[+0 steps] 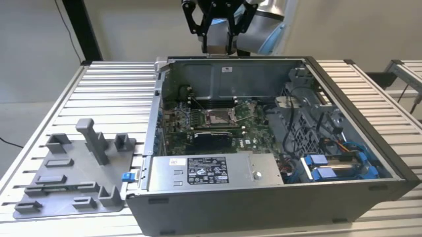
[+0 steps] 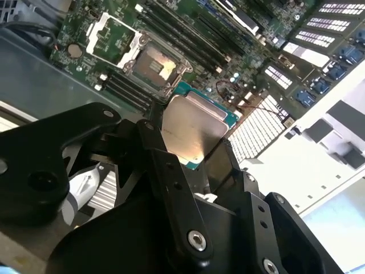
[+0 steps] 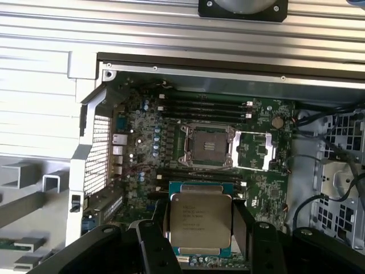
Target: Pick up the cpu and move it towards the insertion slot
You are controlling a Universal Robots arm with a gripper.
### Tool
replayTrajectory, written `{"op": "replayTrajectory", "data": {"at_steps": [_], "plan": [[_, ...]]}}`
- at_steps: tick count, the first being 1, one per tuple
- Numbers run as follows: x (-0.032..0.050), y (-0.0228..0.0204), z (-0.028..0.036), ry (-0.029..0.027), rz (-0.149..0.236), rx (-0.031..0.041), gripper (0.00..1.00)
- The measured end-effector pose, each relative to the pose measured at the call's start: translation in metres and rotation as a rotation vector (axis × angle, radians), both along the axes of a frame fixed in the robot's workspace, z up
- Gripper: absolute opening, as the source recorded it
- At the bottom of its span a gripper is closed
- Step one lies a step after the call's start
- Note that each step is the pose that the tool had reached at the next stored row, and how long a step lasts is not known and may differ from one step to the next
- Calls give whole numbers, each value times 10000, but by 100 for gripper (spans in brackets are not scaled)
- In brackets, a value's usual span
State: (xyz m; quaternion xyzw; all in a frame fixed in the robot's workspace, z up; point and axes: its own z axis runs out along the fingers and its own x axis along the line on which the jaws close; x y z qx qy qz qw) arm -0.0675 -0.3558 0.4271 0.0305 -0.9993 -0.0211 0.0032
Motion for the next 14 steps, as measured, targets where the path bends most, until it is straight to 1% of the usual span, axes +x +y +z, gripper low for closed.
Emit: {"op": "replayTrajectory", "data": {"at_steps": [2, 3, 9, 11, 14], "plan": [[0, 11, 1, 0, 0, -1, 0], [0, 23, 0, 0, 1, 0, 0], [10, 164, -1, 0, 0, 0, 0], [30, 188, -1, 0, 2, 1, 0], [90, 210, -2, 1, 3, -1, 0]]}}
